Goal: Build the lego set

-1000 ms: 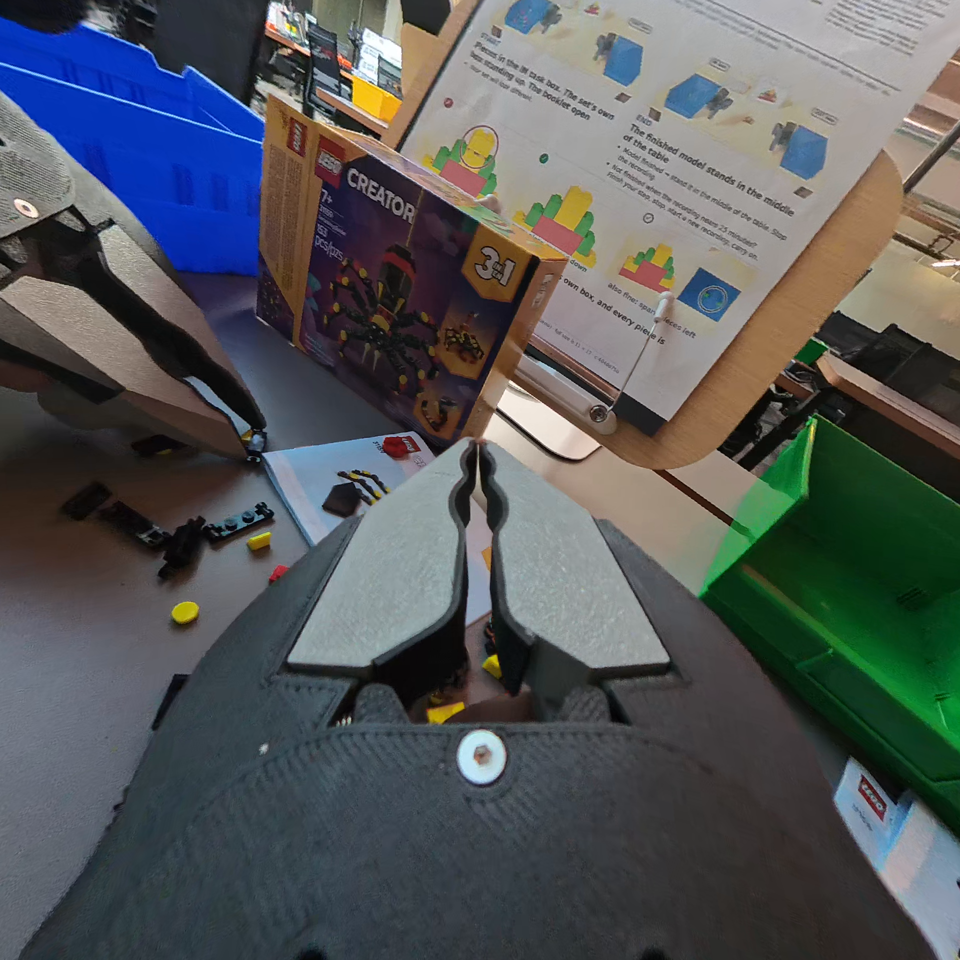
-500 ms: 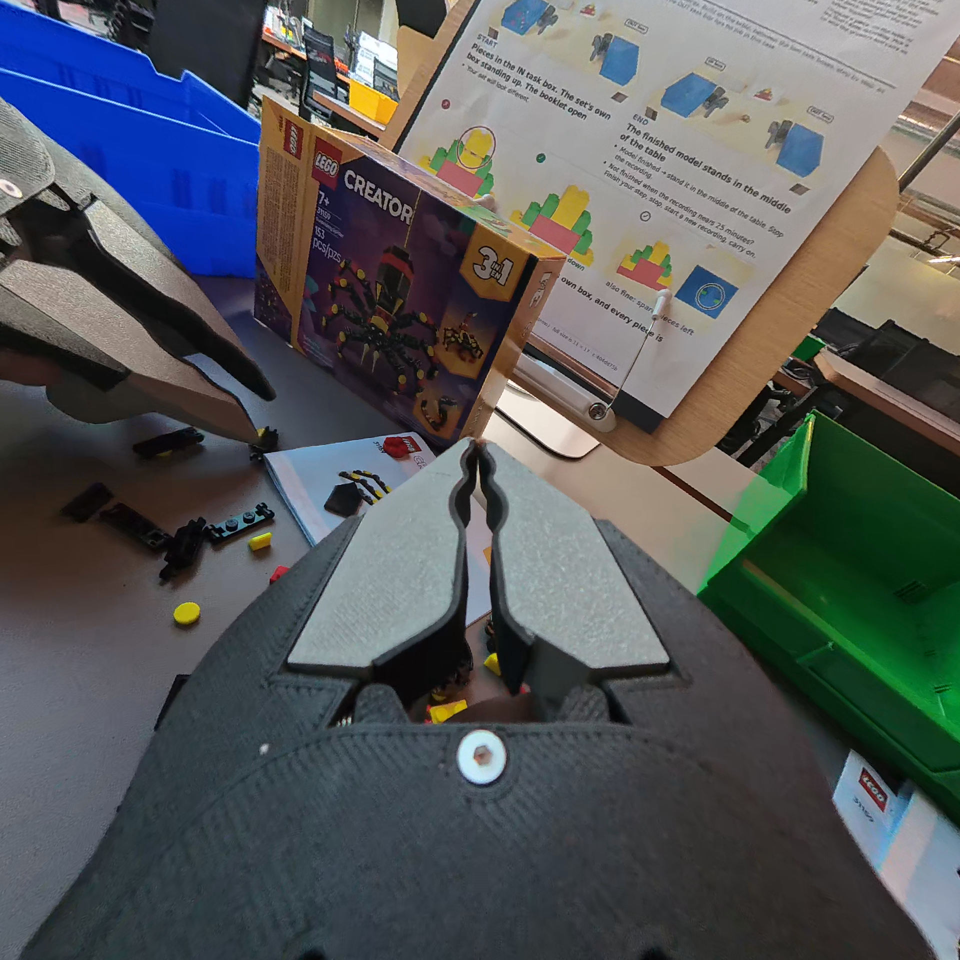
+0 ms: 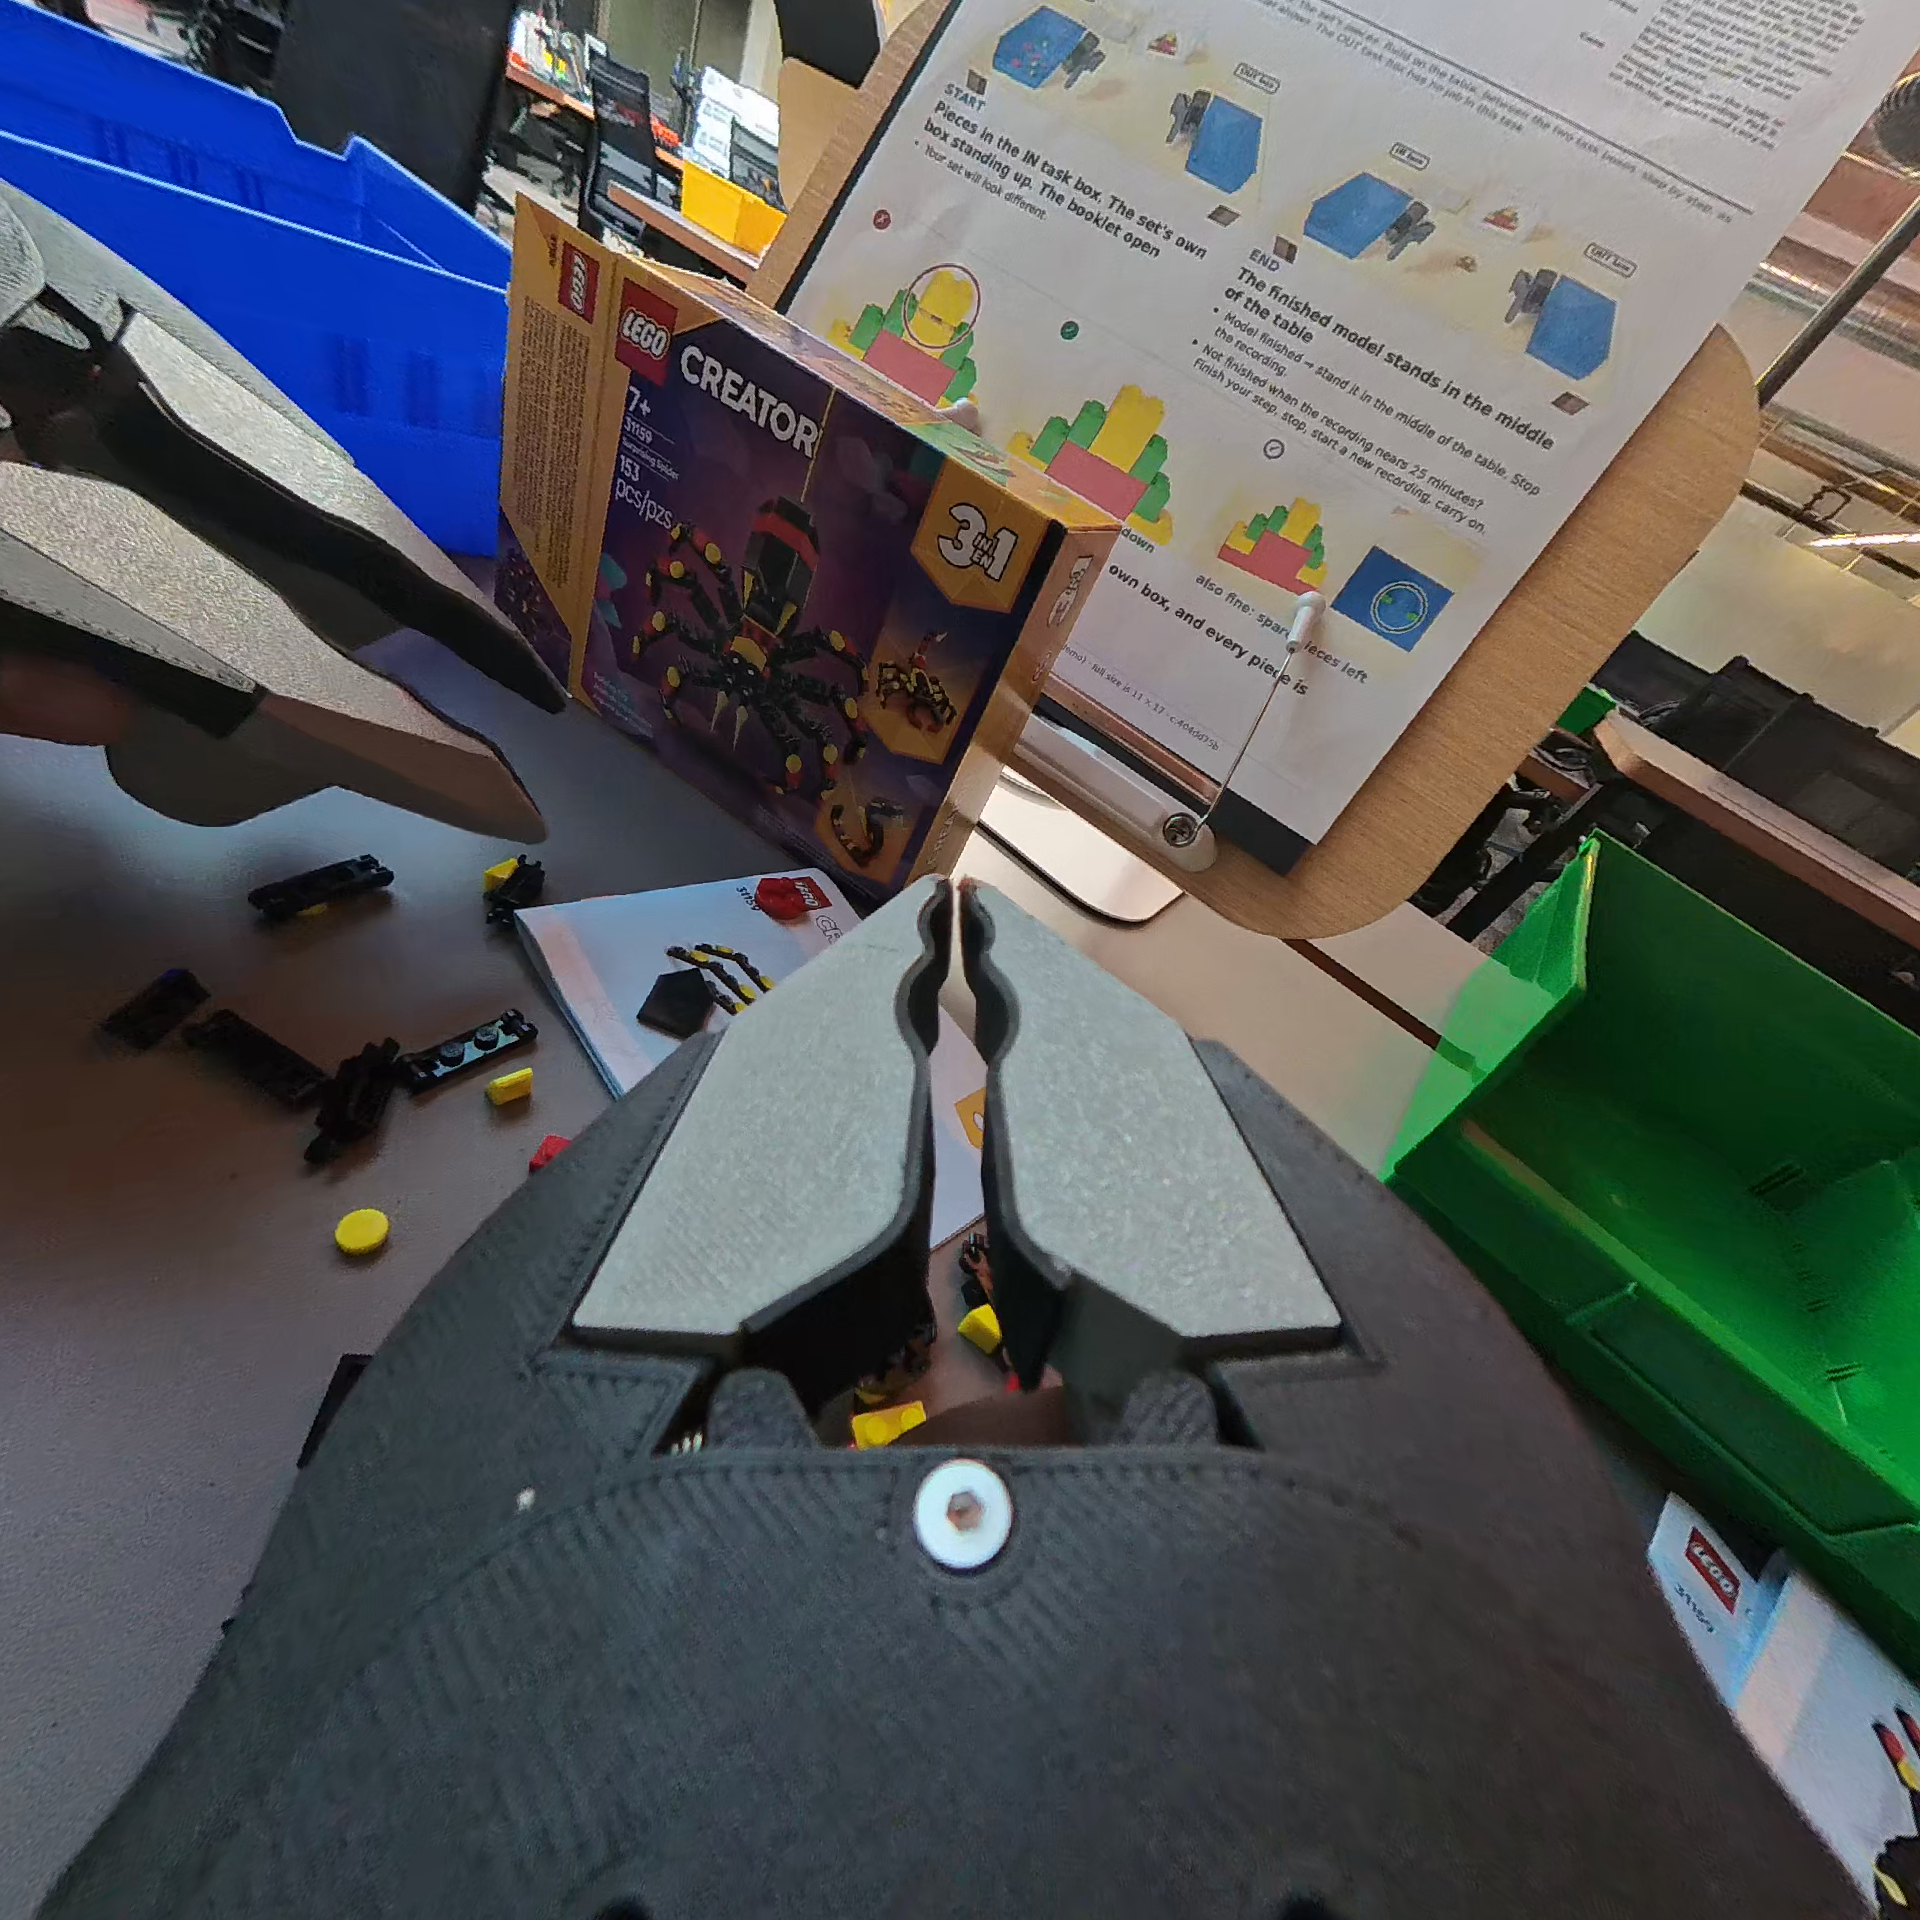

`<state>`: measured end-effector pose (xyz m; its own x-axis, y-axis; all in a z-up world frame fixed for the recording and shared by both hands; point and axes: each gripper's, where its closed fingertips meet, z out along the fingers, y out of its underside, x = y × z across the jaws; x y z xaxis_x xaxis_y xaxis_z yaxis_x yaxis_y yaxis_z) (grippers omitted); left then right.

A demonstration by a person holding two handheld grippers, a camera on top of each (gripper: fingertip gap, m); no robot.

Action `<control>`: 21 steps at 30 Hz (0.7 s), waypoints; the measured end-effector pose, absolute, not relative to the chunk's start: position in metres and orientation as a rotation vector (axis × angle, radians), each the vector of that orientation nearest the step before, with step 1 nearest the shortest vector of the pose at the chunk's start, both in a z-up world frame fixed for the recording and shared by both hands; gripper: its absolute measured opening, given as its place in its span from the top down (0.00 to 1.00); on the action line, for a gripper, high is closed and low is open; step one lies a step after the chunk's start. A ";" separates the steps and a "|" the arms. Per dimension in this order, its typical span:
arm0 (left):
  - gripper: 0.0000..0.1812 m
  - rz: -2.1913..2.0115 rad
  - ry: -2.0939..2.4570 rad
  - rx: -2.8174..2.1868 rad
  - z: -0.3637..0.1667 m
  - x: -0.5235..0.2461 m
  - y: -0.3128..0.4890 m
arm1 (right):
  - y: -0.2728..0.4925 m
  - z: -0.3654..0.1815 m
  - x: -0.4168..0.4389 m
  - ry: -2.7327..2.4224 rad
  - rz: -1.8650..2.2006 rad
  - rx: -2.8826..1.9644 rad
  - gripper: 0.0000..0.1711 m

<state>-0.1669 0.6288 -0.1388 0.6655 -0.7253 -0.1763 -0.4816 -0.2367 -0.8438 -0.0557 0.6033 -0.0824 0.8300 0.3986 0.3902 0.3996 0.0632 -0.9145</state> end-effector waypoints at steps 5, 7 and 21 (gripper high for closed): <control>0.75 -0.316 0.958 -1.869 -0.137 -0.166 0.627 | 0.602 -0.084 -0.060 -0.687 -0.010 -1.543 1.00; 0.76 -0.340 0.956 -1.858 -0.134 -0.165 0.625 | 0.601 -0.085 -0.063 -0.700 -0.019 -1.538 1.00; 1.00 -0.315 0.953 -1.771 -0.124 -0.165 0.625 | 0.596 -0.085 -0.072 -0.783 -0.144 -1.489 1.00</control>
<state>-0.1648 0.6253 -0.1235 0.6480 -0.7281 -0.2237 -0.4520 -0.1312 -0.8823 -0.0725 0.5962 -0.0854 0.7516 0.3725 0.5444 0.5414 0.1231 -0.8317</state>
